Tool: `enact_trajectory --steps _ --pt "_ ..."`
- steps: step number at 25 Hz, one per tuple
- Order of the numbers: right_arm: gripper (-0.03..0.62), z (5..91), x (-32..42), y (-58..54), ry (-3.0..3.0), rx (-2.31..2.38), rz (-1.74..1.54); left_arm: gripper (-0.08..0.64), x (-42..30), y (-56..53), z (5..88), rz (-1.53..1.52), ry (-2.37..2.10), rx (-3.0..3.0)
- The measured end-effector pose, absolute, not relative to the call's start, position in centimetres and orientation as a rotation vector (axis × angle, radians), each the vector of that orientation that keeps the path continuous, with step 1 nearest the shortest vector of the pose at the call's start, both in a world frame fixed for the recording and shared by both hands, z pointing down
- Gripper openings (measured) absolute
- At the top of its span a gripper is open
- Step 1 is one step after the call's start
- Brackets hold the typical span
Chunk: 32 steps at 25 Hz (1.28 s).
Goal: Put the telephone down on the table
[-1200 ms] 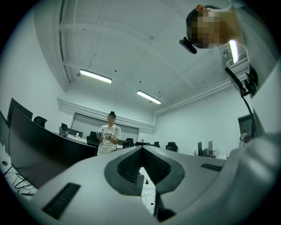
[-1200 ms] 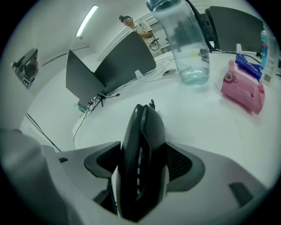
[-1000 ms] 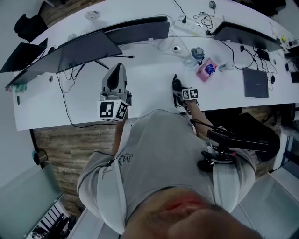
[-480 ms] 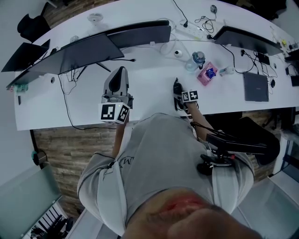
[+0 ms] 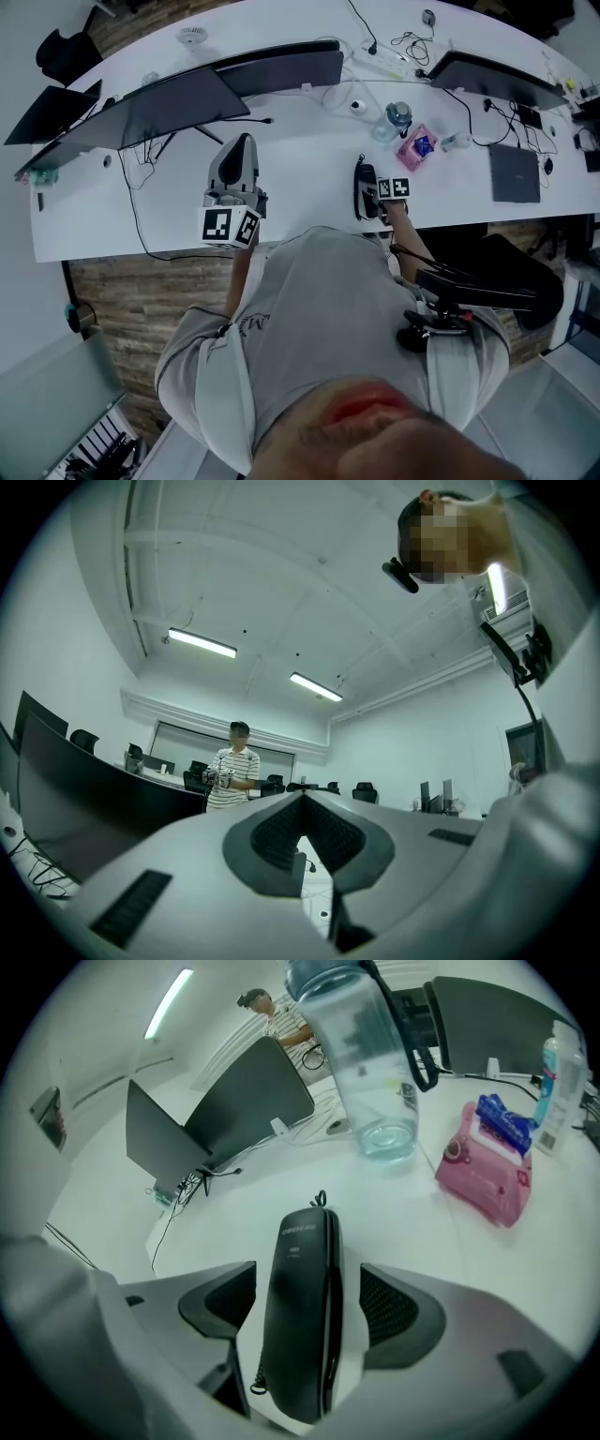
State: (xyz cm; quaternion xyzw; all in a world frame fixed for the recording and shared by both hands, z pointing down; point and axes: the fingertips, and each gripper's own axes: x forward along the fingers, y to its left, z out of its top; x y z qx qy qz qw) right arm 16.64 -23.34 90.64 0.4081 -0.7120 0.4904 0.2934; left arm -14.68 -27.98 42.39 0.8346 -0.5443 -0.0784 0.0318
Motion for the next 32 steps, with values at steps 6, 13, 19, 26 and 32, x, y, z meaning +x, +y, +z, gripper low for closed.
enact_trajectory --steps 6,13,19,26,32 --pt "0.331 85.0 17.3 -26.6 -2.004 1.185 1.196 0.009 -14.5 -28.0 42.4 -0.239 -1.669 2.575" --pt "0.331 75.9 16.5 -31.8 -2.186 1.311 1.027 0.009 -14.3 -28.0 42.2 -0.258 -1.668 2.596" --pt "0.331 67.7 14.2 -34.4 -2.360 1.320 0.893 0.009 -14.3 -27.9 41.8 -0.266 -1.666 2.603" --pt "0.331 58.8 12.0 -35.1 -2.546 1.321 0.719 0.009 -14.2 -27.4 41.6 -0.273 -1.658 2.611" --pt "0.331 51.7 10.4 -34.8 -2.686 1.310 0.551 0.009 -13.7 -27.5 41.5 -0.265 -1.625 2.627"
